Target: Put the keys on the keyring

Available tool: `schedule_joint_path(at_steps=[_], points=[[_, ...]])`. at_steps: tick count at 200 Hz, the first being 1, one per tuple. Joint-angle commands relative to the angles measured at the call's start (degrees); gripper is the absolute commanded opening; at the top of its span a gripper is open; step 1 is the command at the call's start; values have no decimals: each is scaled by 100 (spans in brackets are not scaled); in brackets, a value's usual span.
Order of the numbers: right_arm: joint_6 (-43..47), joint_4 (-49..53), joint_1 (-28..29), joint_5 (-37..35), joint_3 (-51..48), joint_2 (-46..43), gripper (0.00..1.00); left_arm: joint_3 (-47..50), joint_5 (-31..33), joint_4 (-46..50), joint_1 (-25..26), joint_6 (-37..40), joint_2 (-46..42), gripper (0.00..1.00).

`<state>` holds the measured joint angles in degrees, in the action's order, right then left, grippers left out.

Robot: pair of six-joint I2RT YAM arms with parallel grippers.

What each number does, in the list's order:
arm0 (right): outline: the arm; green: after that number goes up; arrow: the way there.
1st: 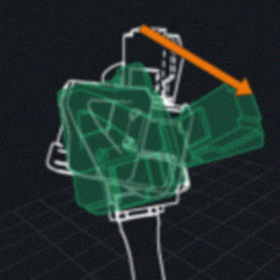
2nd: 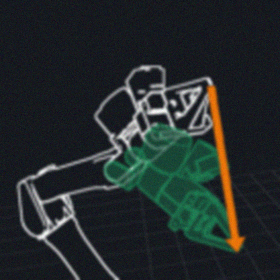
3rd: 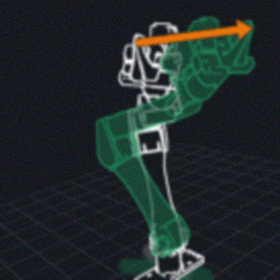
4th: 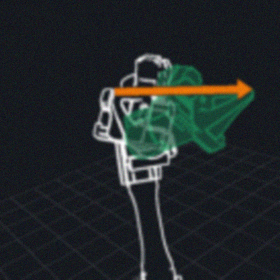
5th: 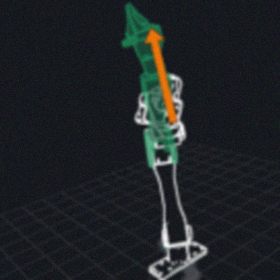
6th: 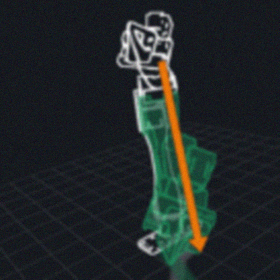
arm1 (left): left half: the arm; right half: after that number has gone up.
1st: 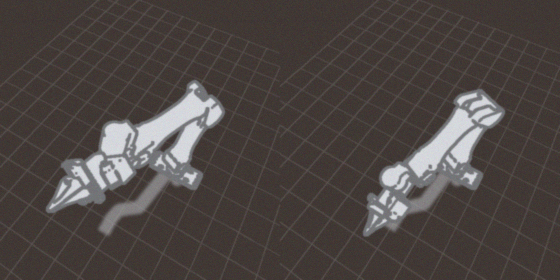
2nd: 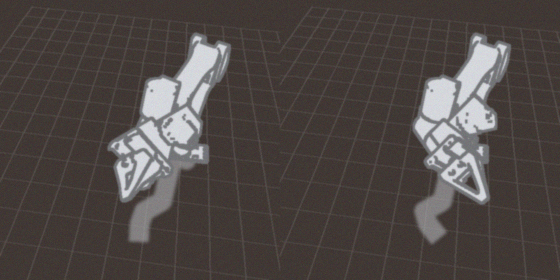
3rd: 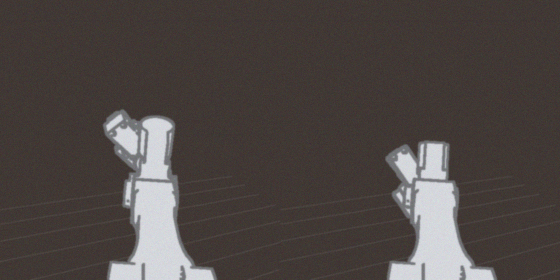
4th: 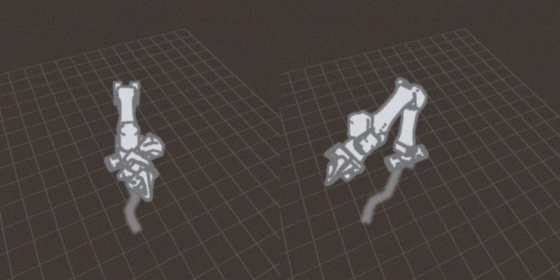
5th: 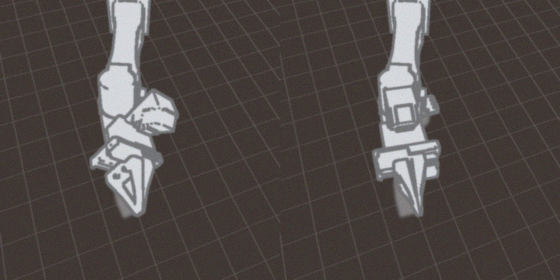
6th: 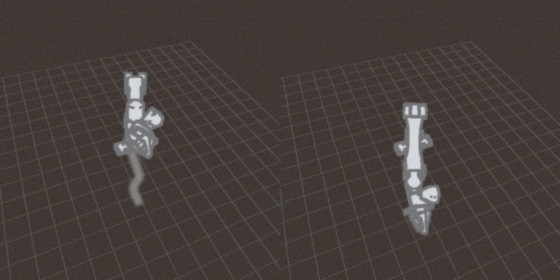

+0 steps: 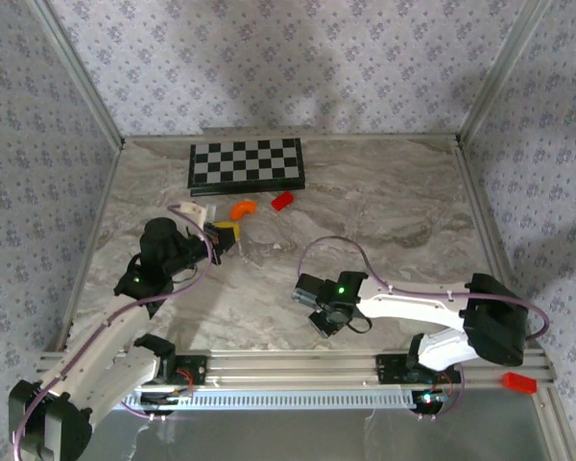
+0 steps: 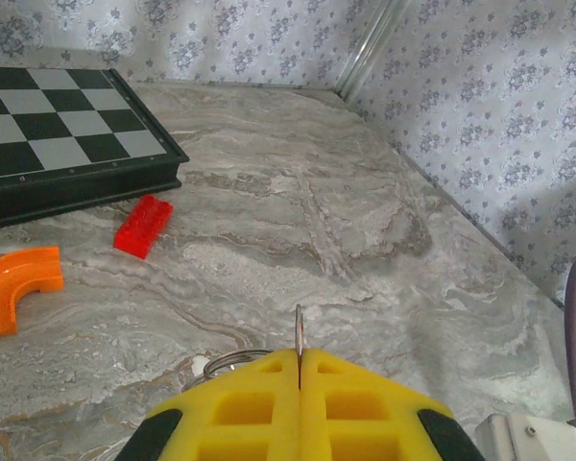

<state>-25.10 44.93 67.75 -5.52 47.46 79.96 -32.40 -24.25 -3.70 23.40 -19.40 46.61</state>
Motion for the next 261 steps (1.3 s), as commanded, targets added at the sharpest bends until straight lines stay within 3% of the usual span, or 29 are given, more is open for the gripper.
schedule_joint_path(at_steps=[1, 95, 261], points=[[-123, 120, 145, -296, 49, 262, 40, -44, -132, -271, 27, 6, -49, 0], [-124, 110, 291, -399, 71, 702, 28, -36, -148, -289, 30, 5, -54, 0], [-145, 178, 439, -571, 132, 944, 20, -14, -133, -300, 41, -3, -38, 0]])
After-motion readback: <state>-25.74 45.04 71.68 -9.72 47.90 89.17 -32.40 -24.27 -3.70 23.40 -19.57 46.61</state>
